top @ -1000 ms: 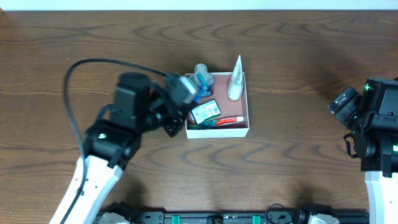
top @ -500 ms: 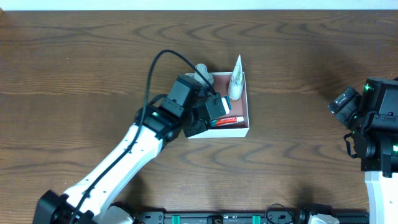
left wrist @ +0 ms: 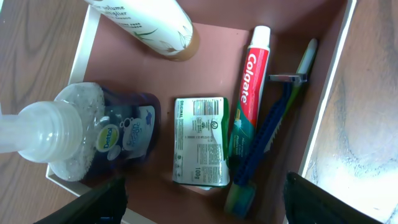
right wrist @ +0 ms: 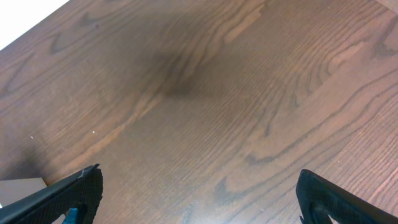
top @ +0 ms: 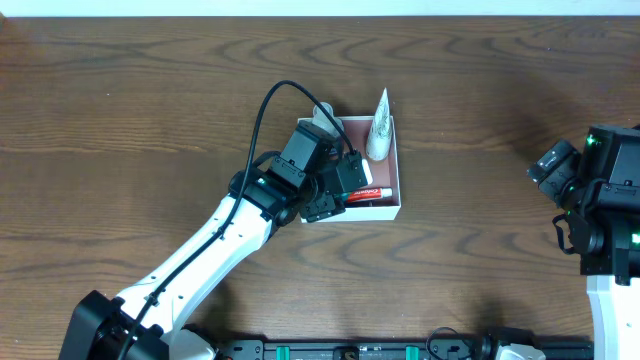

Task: Pack container
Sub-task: 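Lift the razor, carry it over the box and lower it in, then release the razor and pull the left gripper back toward the front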

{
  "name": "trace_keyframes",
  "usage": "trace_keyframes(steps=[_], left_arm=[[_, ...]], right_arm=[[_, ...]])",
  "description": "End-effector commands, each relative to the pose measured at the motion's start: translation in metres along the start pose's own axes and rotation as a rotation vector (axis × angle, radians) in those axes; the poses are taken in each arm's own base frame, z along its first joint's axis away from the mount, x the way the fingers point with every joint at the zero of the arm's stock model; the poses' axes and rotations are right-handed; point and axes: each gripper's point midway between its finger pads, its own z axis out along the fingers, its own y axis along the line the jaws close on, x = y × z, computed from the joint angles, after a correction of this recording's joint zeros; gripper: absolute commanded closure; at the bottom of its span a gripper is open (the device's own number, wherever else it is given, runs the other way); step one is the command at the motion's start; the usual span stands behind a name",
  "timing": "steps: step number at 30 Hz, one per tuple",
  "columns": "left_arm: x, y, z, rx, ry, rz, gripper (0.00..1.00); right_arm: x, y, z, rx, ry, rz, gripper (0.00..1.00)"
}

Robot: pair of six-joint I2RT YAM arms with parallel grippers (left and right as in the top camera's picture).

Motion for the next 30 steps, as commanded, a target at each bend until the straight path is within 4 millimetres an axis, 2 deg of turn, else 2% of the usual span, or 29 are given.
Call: trace_keyframes(steps=[1,4,5,7,8,9,12,15,18,24,28,30], left_arm=[[-0.01,0.008,-0.012,-0.034,-0.031,-0.03,0.2],[-0.018,0.017,-0.037,-0.097,-0.08,-0.127,0.18],[-0.02,0.021,-0.048,-0.125,-0.097,-0.17,0.14],[-0.023,0.028,-0.074,-0.179,-0.141,-0.283,0.08],[-0.024,0.029,-0.09,-0.204,-0.166,-0.346,0.02],[-0.023,0.03,-0.105,-0.225,-0.189,-0.4,0.01],[-0.02,0.024,-0.145,-0.253,-0.259,-0.471,0.02],[-0.013,0.013,-0.182,-0.278,-0.316,-0.469,0.02],[-0.002,0.001,-0.209,-0.291,-0.35,-0.467,0.02],[0.018,-0.034,-0.236,-0.228,-0.384,-0.469,0.02],[0.053,-0.064,-0.231,-0.162,-0.259,-0.484,0.02],[0.062,-0.079,-0.228,-0.104,-0.216,-0.485,0.02]], right_arm=[[-0.003,-0.003,-0.001,0.013,-0.012,0.018,0.01],[-0.003,-0.003,-0.001,0.013,-0.012,0.018,0.01],[-0.003,-0.003,-0.001,0.013,-0.012,0.018,0.01],[-0.003,-0.003,-0.001,0.013,-0.012,0.018,0.01],[-0.003,-0.003,-0.001,0.013,-0.012,0.018,0.01],[-0.003,-0.003,-0.001,0.013,-0.012,0.018,0.01],[-0.003,-0.003,-0.001,0.013,-0.012,0.018,0.01],[-0.003,-0.003,-0.001,0.013,-0.012,0.018,0.01],[-0.003,-0.003,-0.001,0.013,-0.012,0.018,0.01],[-0.003,-0.003,-0.001,0.013,-0.012,0.018,0.01],[-0.003,-0.003,-0.001,0.013,-0.012,0.018,0.01],[-0.003,-0.003,-0.001,0.013,-0.012,0.018,0.01]])
